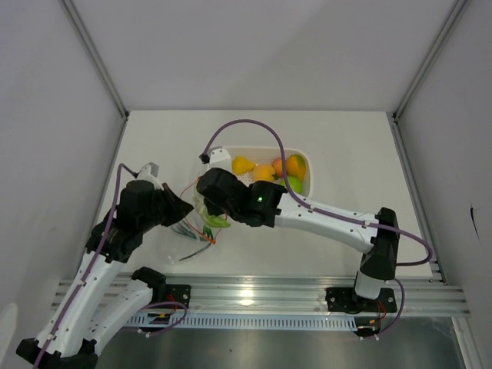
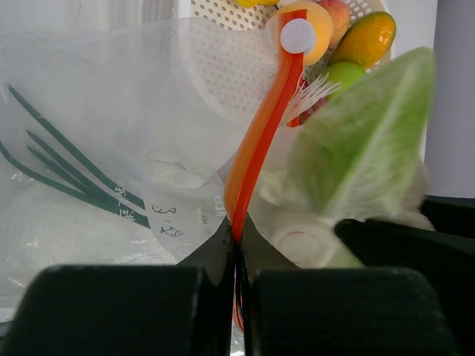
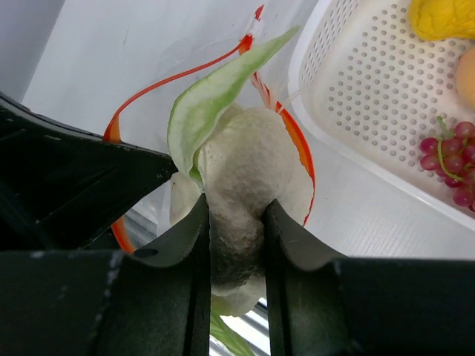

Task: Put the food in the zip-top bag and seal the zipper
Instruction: Place the fake vegetable in the zipper food storage bag.

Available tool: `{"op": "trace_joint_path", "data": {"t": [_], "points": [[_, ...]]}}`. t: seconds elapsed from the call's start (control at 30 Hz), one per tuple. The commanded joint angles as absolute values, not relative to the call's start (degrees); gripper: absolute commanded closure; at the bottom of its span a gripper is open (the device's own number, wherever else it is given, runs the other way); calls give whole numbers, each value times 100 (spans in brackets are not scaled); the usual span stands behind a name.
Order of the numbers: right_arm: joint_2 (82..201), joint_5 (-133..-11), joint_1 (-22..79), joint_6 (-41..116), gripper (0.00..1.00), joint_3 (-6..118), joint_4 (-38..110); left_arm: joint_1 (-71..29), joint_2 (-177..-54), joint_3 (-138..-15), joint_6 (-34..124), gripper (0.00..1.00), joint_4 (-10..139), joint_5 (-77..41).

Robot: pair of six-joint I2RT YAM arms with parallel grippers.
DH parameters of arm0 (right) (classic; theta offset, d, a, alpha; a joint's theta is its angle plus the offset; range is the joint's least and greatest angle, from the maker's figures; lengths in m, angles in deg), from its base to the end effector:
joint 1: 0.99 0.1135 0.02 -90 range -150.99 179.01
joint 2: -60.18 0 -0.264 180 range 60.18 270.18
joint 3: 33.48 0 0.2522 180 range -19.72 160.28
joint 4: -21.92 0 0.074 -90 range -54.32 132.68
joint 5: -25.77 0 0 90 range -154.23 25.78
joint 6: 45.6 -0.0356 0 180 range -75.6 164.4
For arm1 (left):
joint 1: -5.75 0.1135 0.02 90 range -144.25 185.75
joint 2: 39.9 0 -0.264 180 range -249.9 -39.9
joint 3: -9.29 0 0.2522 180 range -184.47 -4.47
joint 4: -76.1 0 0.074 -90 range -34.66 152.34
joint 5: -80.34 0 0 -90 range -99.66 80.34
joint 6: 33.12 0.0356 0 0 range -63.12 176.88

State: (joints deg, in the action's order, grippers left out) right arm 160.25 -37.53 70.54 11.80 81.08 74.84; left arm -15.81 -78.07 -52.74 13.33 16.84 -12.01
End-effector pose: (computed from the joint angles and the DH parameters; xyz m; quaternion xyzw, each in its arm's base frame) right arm 0.1397 0.3679 0.3708 -0.1972 0.8595 0.2060 0.4242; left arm 0.1226 -0.0500 0.3152 -0.1602 0.8739 -0.2621 0.3767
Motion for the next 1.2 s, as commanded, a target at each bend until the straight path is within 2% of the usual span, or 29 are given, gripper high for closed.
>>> {"op": "trace_joint_path", "data": {"t": [0.0, 0.5, 0.63, 0.73, 1.0, 1.17], "points": [[16143, -3785, 7090, 1047, 100, 8391, 7260, -1535, -7726, -5562, 1293, 99, 1918, -1502], [16802, -4673, 6941, 827, 100, 8364, 6865, -1535, -7506, -5509, 1232, 100, 2182, -2213], [16750, -4990, 6888, 1082, 94, 8338, 6785, -1535, -7514, -5431, 1232, 99, 2208, -2293], [16391, -5393, 6766, 1214, 93, 7926, 6391, -1535, -7532, -5378, 1258, 99, 2235, -2293], [15212, -7563, 5834, 713, 99, 6326, 5072, -1535, -7576, -5176, 1495, 100, 2305, -2354], [14684, -7784, 5640, 810, 99, 5939, 4869, -1535, -7708, -5079, 1522, 99, 2375, -2486]]}}
